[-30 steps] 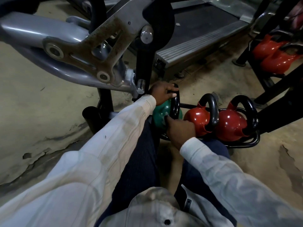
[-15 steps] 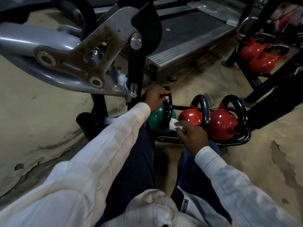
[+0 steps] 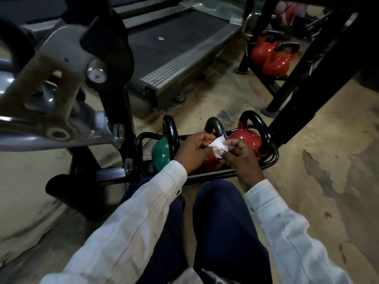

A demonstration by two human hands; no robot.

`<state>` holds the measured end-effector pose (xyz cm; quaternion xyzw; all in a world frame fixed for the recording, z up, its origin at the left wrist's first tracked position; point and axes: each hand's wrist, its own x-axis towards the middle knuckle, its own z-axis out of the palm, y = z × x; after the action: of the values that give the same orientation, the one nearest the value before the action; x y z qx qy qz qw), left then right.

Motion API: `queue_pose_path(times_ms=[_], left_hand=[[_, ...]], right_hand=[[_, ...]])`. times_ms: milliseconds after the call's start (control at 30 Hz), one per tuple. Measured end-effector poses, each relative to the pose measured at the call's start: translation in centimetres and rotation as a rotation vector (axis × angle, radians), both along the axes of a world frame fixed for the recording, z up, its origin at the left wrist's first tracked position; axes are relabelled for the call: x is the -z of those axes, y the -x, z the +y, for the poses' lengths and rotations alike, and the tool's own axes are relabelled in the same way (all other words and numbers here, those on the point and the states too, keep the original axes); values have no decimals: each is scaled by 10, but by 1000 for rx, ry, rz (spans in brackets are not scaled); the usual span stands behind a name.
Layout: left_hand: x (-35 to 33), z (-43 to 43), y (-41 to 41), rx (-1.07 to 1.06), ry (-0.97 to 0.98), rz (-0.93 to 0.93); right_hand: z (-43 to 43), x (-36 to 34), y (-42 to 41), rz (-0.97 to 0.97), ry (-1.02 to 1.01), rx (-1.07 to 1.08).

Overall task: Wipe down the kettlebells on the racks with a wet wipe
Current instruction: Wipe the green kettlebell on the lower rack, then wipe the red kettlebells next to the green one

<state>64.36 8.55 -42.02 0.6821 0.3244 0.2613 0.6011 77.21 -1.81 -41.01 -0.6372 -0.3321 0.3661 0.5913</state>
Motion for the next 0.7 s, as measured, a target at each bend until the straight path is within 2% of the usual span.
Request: queue_pose_path(times_ms=[267,333,467,633,700], left_hand=[[2,9,-26,21,290,-33],[0,11,-32,-16,381,-53],[-2,11,-51,-74,504,-66],[-1,14,-63,-77,550,-50],[1,12,-63,-96,495,2]], right_hand=[[15,-23,-27,-122,121,-48],[25,-22,-35,-289,151,5],[35,-7,-45,-864,187,65],[29,24,-49,-932,120,85],[15,42,-40,-966,98,127]])
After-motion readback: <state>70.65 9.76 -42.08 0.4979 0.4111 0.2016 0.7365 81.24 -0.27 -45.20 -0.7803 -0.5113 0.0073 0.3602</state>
